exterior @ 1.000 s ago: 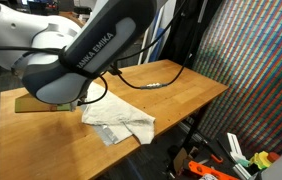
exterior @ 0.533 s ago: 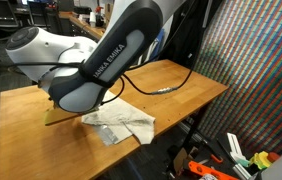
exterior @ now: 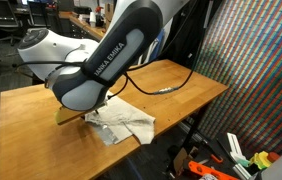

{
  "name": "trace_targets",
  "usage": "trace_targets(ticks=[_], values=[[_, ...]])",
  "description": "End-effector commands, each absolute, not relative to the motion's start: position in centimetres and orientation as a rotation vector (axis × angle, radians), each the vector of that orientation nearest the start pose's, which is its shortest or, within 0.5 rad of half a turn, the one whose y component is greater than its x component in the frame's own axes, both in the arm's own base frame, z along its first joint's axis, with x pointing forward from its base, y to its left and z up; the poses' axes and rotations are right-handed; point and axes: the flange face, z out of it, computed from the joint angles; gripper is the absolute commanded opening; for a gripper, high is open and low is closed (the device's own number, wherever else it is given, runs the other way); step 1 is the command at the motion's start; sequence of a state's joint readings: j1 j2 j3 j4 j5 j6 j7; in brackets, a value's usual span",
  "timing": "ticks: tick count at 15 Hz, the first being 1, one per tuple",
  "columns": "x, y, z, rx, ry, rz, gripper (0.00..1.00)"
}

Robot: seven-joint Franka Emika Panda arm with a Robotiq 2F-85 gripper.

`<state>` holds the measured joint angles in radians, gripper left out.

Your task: Fold the towel in half

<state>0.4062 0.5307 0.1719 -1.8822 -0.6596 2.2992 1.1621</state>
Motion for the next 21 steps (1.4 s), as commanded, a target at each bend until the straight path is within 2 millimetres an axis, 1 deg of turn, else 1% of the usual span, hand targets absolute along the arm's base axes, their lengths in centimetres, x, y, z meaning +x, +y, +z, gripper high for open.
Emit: trace_targets(ticks=[1,2,3,4,6,8,12,13,14,16,20,21], values=[[53.8,32.6,22.8,-3.415,0.199,-0.312,0.26],[53.9,32.7,22.8,-3.409,0.229,-0.294,0.19],[54.2,32.9,23.1,-3.395,0.309,-0.295,0.12],[54.6,33.0,23.4,-3.376,0.393,-0.293,0.11],[55.6,33.5,24.2,-3.305,0.598,-0.320,0.07],[57.0,34.3,25.4,-3.224,0.740,-0.379,0.10],[60.3,35.8,27.8,-3.070,1.015,-0.502,0.11],[61.2,36.2,28.2,-3.029,1.080,-0.540,0.10],[59.2,35.1,27.6,-3.100,0.956,-0.489,0.10],[60.3,35.6,28.0,-3.055,1.022,-0.521,0.10],[60.7,35.9,27.5,-3.044,1.048,-0.525,0.10],[61.4,36.1,27.7,-2.981,1.144,-0.566,0.10]])
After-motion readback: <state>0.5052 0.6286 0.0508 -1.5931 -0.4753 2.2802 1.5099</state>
